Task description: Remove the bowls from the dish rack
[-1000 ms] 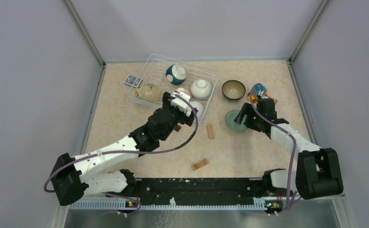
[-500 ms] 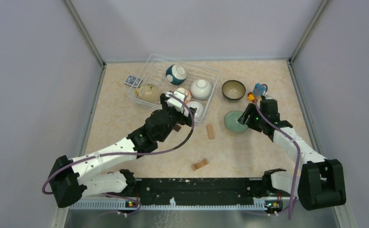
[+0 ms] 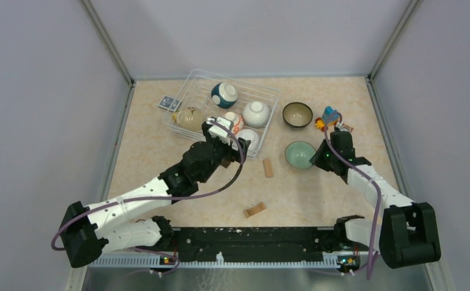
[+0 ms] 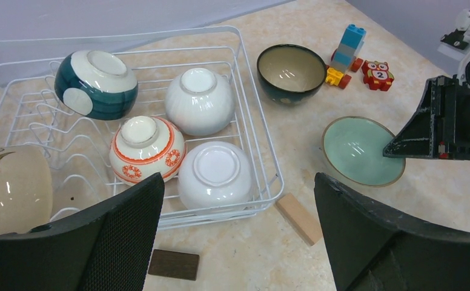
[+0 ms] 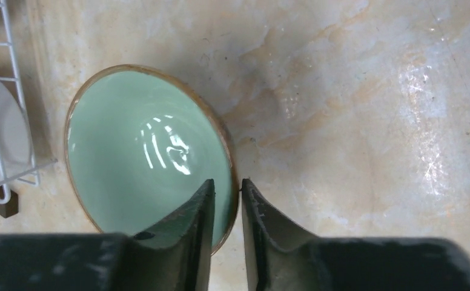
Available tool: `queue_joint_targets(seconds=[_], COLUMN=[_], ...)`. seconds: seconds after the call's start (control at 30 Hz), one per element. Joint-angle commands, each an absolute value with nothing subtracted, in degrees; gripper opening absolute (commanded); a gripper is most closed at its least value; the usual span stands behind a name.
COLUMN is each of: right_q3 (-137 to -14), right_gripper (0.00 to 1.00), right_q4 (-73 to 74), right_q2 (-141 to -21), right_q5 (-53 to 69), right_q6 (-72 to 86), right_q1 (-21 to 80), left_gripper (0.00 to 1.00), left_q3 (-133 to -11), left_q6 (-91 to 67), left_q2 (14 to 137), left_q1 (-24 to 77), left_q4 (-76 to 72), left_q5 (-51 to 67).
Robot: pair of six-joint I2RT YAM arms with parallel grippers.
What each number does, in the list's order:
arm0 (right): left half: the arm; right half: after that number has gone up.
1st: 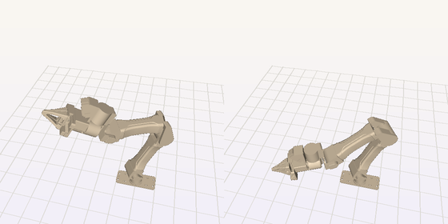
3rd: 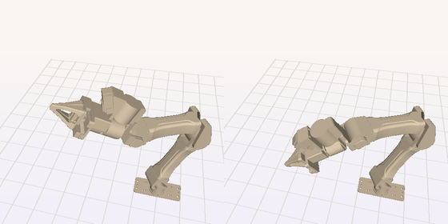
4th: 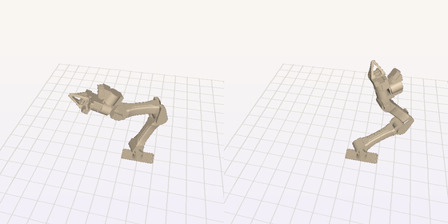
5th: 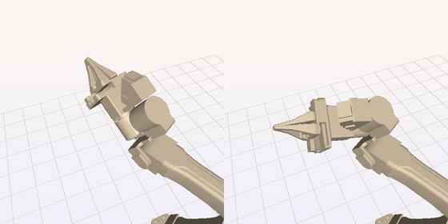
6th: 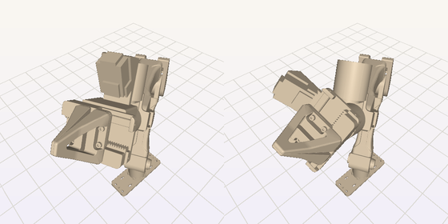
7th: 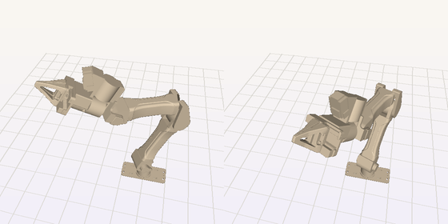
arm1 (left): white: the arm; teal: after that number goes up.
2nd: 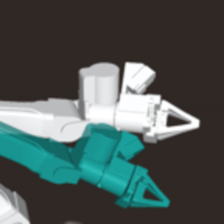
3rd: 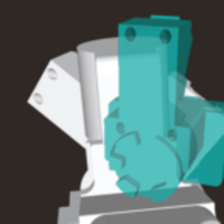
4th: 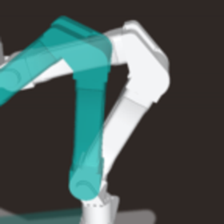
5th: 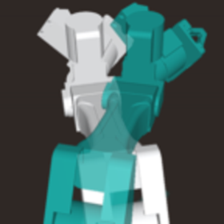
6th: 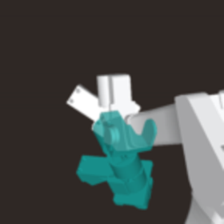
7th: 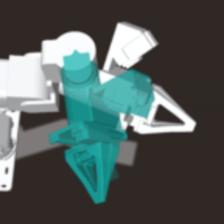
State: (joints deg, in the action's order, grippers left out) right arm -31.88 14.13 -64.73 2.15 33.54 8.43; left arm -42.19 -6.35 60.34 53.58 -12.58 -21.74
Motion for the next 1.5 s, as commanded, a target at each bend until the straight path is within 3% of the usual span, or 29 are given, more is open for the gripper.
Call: queue_joint_targets(seconds=[0.0,0.07,0.1,0.73,1.17,1.3,1.47], right_q3=[-34.74,-35.88,-36.58,-51.1,-63.8,-62.47,-61.86], right_gripper=[0.13,0.01,0.0,0.0,0.01,0.09,0.36], right_q4=[12.08,11.83,11.85,9.03,6.98,6.88,9.87], right_q2=[-67.07,-68.18,-68.88,-85.26,-97.81,-97.05,-94.41], right_q5=[-0.99,-3.29,-4.28,-14.1,-9.19,-9.72,-12.76], right_q6=[35.61,36.73,37.0,47.03,47.28,48.27,48.3], right_q1=[8.14,8.06,7.89,-4.97,-9.23,-9.23,-9.25], left_gripper=[0.96,0.96,0.96,0.99,0.99,0.99,0.99], left_q3=[-41.61,-41.37,-41.27,-39.39,-39.59,-40.04,-40.61], left_q6=[-7.68,-8.05,-8.16,-9.65,-10.61,-11.02,-11.18], left_q2=[58.2,57.94,57.92,56.6,55.57,55.56,55.56], left_q1=[53.35,53.36,53.35,53.37,53.34,53.39,53.26], left_q4=[-14.15,-14.32,-14.4,-15.38,-14.43,-13.61,-12.2], left_q5=[-23.15,-24.24,-24.67,-27.1,-26.23,-26.18,-26.43])
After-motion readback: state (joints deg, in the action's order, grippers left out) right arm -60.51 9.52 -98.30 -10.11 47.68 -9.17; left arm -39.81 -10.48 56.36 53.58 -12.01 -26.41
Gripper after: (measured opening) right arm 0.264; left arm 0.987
